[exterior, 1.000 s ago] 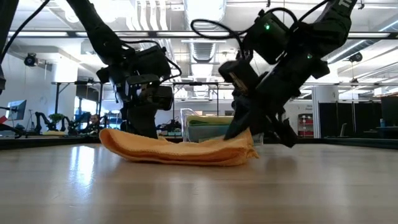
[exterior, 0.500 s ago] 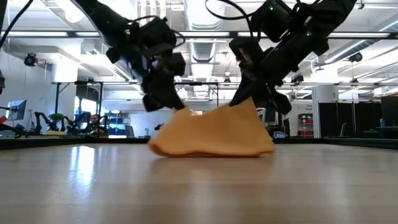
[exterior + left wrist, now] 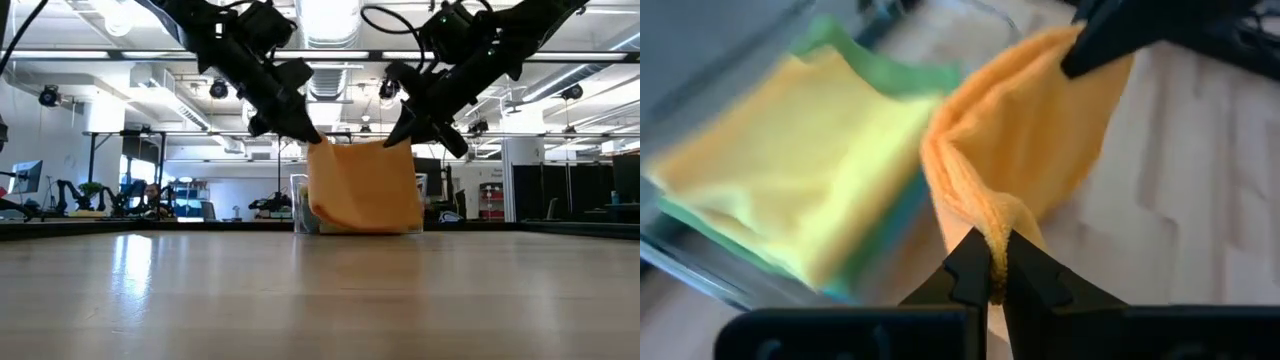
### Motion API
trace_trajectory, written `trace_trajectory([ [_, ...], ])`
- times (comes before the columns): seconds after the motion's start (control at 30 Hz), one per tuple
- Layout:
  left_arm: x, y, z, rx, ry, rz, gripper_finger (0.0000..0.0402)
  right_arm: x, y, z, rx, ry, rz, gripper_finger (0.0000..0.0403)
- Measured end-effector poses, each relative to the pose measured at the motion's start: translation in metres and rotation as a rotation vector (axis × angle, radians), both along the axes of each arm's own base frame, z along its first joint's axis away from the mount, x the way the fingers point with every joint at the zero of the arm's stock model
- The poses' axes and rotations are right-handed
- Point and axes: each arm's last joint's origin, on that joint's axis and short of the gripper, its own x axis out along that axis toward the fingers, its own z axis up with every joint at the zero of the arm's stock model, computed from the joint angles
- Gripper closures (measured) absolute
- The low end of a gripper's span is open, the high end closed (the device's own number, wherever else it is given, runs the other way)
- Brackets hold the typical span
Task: Fold microfiber towels
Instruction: Stack the orange microfiber cloth on top of the yellow microfiber cloth in the transparent bin
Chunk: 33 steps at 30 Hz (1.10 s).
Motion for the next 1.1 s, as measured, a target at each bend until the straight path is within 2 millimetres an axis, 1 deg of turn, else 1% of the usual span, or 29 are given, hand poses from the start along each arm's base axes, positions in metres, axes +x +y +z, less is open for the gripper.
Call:
trace_trajectory([
  [0.13, 0.001, 0.015, 0.009, 0.095, 0.005, 0.037, 0.04, -0.006, -0.022, 0.006, -0.052, 0.018, -0.042, 0.0392],
  [0.23, 0.002, 0.027, 0.008, 0.138, 0.029, 0.076, 0.04, -0.008, -0.041, 0.015, -0.104, 0.017, -0.069, 0.0392],
  [0.37, 0.003, 0.04, 0.006, 0.159, 0.043, 0.092, 0.04, -0.004, -0.064, 0.03, -0.171, 0.06, -0.064, 0.0392],
  [0.47, 0.004, 0.05, 0.005, 0.193, 0.066, 0.119, 0.04, 0.002, -0.08, 0.036, -0.181, 0.136, -0.05, 0.0392],
  [0.63, 0.003, 0.07, 0.012, 0.235, 0.06, 0.171, 0.04, 0.016, -0.106, 0.032, -0.139, 0.239, -0.033, 0.0392],
  [0.73, 0.002, 0.082, 0.01, 0.273, 0.095, 0.167, 0.04, 0.024, -0.119, 0.026, -0.116, 0.289, -0.029, 0.0392],
  [0.8, 0.003, 0.089, 0.009, 0.281, 0.101, 0.175, 0.04, 0.029, -0.126, 0.025, -0.119, 0.311, -0.022, 0.0392],
  [0.87, 0.002, 0.094, 0.006, 0.276, 0.112, 0.185, 0.04, 0.034, -0.133, 0.026, -0.131, 0.319, -0.018, 0.0392],
  [1.0, 0.003, 0.102, -0.004, 0.264, 0.135, 0.194, 0.04, 0.04, -0.146, 0.02, -0.115, 0.363, -0.012, 0.0392],
  [1.1, 0.004, 0.105, -0.012, 0.257, 0.151, 0.198, 0.04, 0.042, -0.152, 0.017, -0.092, 0.402, -0.012, 0.0392],
])
